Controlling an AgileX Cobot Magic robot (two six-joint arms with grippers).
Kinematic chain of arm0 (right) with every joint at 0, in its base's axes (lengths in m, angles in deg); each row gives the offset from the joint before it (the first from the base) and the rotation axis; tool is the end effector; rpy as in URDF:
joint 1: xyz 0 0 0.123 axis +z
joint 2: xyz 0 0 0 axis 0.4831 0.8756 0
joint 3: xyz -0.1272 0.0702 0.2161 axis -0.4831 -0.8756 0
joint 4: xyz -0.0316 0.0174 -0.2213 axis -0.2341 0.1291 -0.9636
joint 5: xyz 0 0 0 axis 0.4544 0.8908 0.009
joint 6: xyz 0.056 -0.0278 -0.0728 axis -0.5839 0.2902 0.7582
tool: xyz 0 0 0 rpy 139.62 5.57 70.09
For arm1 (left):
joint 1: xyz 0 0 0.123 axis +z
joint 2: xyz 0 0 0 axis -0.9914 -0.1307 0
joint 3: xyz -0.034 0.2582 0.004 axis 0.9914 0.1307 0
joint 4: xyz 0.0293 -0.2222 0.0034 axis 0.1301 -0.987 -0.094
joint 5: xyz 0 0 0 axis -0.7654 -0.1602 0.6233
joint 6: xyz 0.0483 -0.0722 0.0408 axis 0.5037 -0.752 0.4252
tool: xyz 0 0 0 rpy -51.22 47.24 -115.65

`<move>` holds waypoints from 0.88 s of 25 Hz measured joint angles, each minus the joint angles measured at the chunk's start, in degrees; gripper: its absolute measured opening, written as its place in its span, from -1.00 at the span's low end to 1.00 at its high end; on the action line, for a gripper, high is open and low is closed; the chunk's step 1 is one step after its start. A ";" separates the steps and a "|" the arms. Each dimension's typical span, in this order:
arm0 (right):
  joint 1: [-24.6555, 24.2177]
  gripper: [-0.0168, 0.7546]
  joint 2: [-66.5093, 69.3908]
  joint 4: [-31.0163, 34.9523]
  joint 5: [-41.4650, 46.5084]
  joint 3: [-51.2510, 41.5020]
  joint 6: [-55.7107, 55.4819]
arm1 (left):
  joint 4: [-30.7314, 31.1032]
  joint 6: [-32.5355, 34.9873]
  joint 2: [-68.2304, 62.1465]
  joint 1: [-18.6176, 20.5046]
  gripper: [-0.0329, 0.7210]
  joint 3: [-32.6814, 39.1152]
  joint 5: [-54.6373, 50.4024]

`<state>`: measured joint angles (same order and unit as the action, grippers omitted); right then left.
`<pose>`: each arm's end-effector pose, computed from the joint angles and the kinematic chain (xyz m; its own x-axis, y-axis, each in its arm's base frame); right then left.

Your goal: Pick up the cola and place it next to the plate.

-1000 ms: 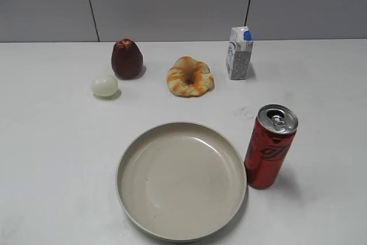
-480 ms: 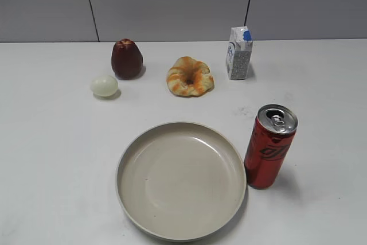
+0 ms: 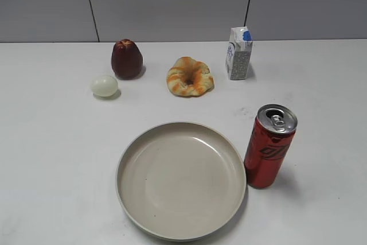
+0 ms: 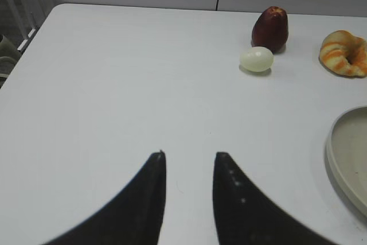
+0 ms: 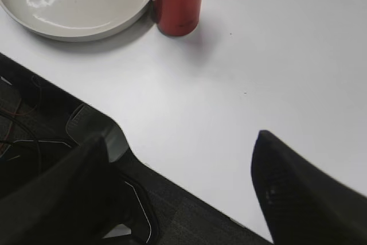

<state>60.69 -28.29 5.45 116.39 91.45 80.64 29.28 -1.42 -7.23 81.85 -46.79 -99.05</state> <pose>0.0367 0.0288 0.2540 -0.6273 -0.3530 -0.6941 -0.5388 0.8403 0.0596 -0.0011 -0.0136 0.2654 -0.4141 0.0294 -0.9098 0.1500 0.9880 -0.0364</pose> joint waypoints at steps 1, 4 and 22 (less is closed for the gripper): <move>-0.06 0.56 -0.49 0.00 -0.06 0.00 0.00 | 0.00 0.00 0.00 0.00 -0.31 0.00 0.00; -1.89 0.56 -2.92 0.05 -0.12 0.00 0.00 | 0.00 0.00 0.00 0.00 -0.31 0.00 0.00; -27.70 0.56 -19.54 0.21 -0.23 -0.05 0.00 | 0.00 0.00 0.00 0.00 -0.31 0.00 0.00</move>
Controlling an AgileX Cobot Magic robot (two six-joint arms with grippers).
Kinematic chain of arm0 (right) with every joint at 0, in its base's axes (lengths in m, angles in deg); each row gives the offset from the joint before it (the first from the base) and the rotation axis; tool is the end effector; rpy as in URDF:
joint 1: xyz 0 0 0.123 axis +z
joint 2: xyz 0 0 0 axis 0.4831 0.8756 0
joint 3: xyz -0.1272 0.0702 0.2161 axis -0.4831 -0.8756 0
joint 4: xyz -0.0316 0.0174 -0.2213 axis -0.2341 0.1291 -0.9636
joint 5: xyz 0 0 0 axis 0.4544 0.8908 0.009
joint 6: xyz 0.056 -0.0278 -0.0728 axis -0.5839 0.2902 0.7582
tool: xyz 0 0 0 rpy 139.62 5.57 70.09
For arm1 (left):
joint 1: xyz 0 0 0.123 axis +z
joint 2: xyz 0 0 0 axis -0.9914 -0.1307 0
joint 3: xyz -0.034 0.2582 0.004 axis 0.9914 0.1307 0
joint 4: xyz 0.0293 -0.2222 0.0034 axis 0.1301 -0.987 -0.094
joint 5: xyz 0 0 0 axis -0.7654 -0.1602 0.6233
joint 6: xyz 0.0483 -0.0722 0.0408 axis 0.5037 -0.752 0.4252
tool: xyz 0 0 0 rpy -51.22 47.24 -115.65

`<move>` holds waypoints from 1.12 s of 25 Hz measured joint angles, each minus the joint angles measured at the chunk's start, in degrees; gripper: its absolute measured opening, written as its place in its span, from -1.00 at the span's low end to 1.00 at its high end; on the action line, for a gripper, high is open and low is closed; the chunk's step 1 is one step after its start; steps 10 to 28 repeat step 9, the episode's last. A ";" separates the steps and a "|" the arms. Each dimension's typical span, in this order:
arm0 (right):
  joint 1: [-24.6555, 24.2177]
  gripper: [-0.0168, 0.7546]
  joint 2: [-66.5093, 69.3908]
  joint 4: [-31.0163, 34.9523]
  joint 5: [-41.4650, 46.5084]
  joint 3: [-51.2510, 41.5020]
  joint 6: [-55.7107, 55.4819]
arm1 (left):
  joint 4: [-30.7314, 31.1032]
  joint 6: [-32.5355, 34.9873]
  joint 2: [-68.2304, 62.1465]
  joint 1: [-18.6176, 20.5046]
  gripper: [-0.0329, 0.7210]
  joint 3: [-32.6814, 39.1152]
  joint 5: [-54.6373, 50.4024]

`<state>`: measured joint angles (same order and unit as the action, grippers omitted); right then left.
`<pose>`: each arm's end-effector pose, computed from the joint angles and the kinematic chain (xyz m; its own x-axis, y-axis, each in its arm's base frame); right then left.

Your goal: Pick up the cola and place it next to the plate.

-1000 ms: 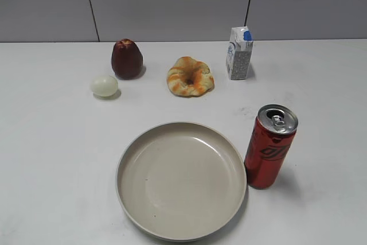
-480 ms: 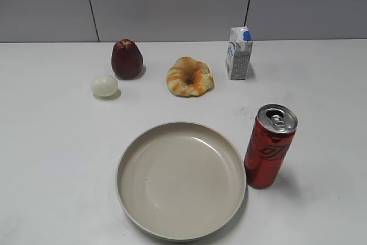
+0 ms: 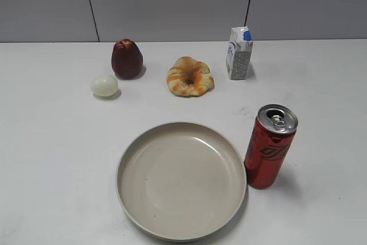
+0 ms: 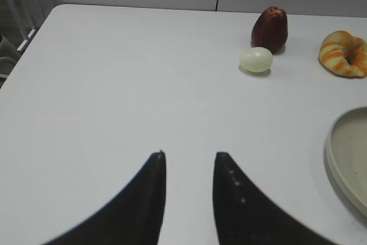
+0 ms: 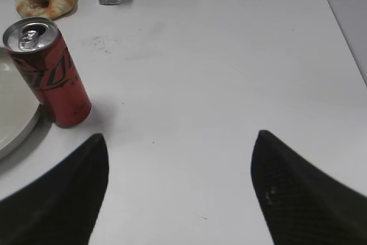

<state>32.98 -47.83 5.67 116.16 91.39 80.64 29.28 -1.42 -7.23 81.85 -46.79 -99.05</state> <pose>-0.0003 0.0054 0.2620 -0.4442 0.0010 -0.8959 -0.1073 0.9927 0.0543 -0.0011 -0.0136 0.2654 -0.4141 0.0294 -0.9098 0.1500 0.9880 -0.0364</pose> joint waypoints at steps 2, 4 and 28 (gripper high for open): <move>-0.01 0.56 -0.05 0.00 0.00 0.00 0.00 | 0.00 0.00 0.00 0.00 -0.31 0.00 0.00; -0.01 0.56 -0.07 0.00 -0.05 0.00 0.00 | 0.00 0.00 0.00 0.00 -0.31 0.00 0.00; -0.01 0.56 -0.07 0.00 -0.05 0.00 0.00 | 0.00 0.00 0.00 0.00 -0.31 0.00 0.00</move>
